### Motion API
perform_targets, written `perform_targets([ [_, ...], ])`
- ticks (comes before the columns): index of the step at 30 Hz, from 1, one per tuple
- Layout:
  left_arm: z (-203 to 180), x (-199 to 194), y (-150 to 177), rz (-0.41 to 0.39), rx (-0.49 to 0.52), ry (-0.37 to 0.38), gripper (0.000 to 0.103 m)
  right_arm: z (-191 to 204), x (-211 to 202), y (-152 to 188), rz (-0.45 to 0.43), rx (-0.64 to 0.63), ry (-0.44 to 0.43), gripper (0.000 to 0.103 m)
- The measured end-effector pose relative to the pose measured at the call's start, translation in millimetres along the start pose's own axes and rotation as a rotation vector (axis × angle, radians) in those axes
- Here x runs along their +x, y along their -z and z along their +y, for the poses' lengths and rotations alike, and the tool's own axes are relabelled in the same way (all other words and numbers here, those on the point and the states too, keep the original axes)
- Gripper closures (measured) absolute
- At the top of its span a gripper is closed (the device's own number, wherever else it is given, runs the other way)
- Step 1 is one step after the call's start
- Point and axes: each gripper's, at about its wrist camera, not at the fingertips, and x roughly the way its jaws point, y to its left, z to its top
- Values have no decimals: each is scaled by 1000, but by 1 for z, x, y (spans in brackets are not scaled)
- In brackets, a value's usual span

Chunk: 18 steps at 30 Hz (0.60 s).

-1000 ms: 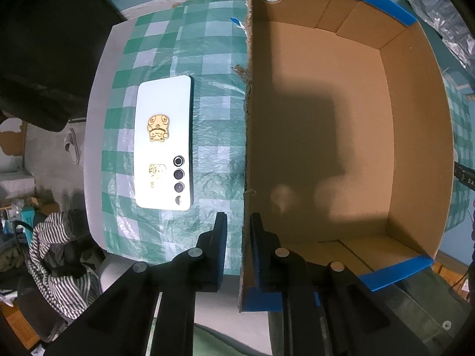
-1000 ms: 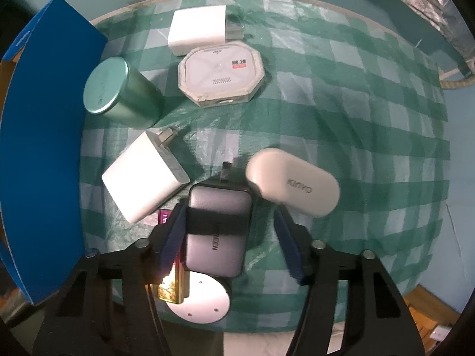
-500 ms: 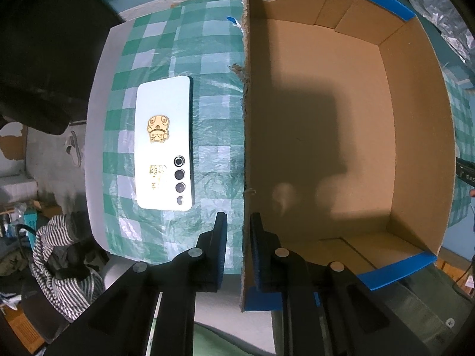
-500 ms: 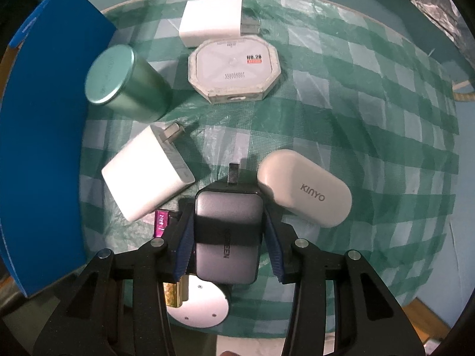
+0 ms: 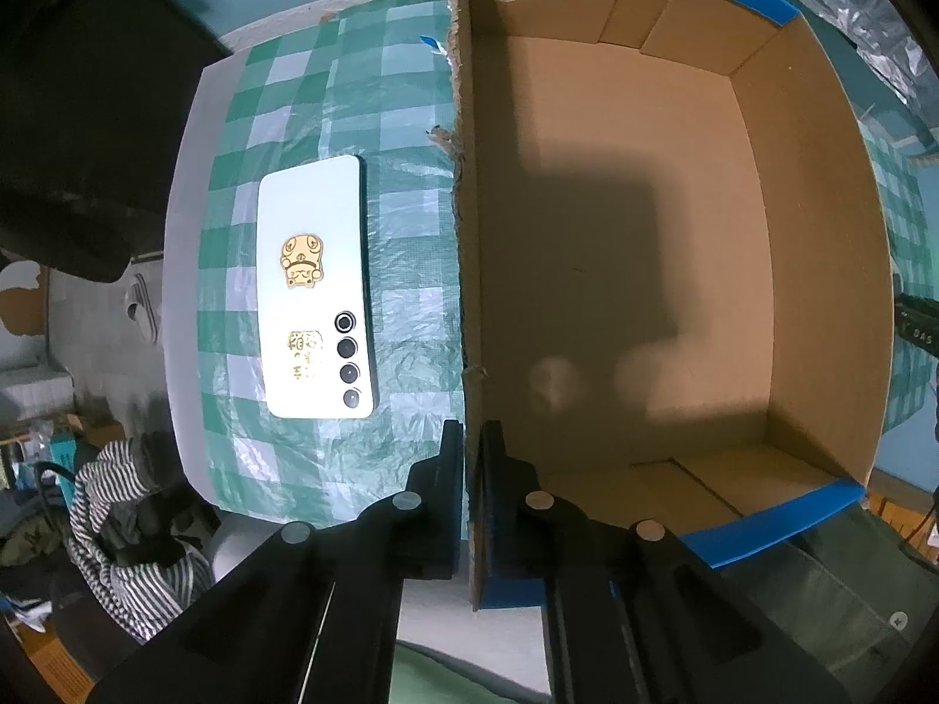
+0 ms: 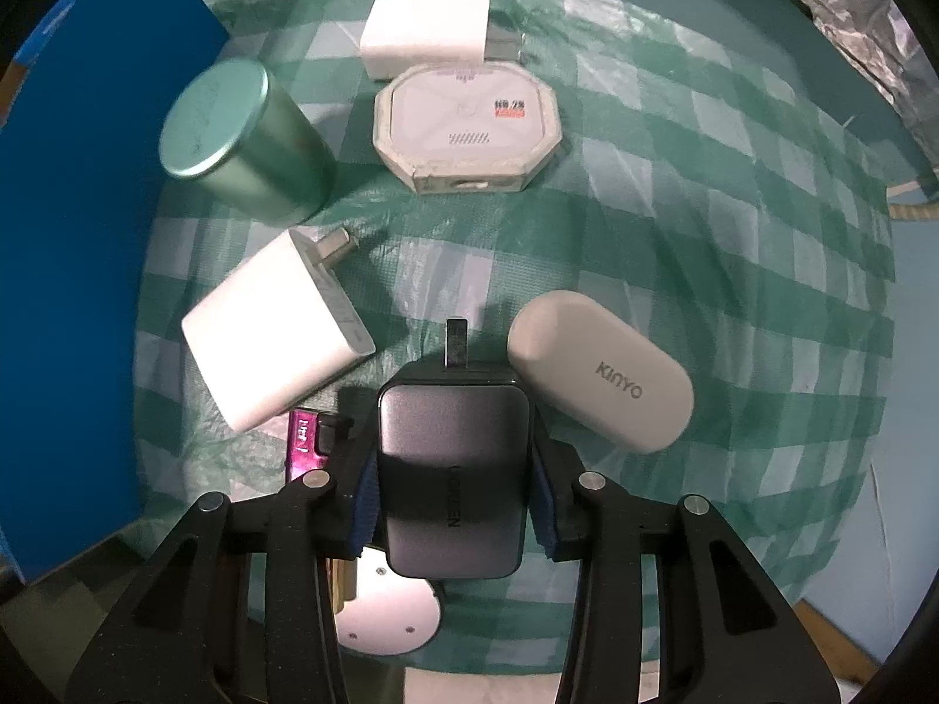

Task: Organize rigid objects
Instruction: 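Close the right gripper on the grey power bank and lift it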

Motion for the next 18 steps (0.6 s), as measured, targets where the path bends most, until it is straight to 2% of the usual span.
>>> perform_targets([
  [11,-1,0,0,-1,7,2,97,10,-37,-15,-28,-6,-18,63],
  [18,-2,-1,0,-3,10,5,97,14,-77,-31,-37,-36,-28,63],
])
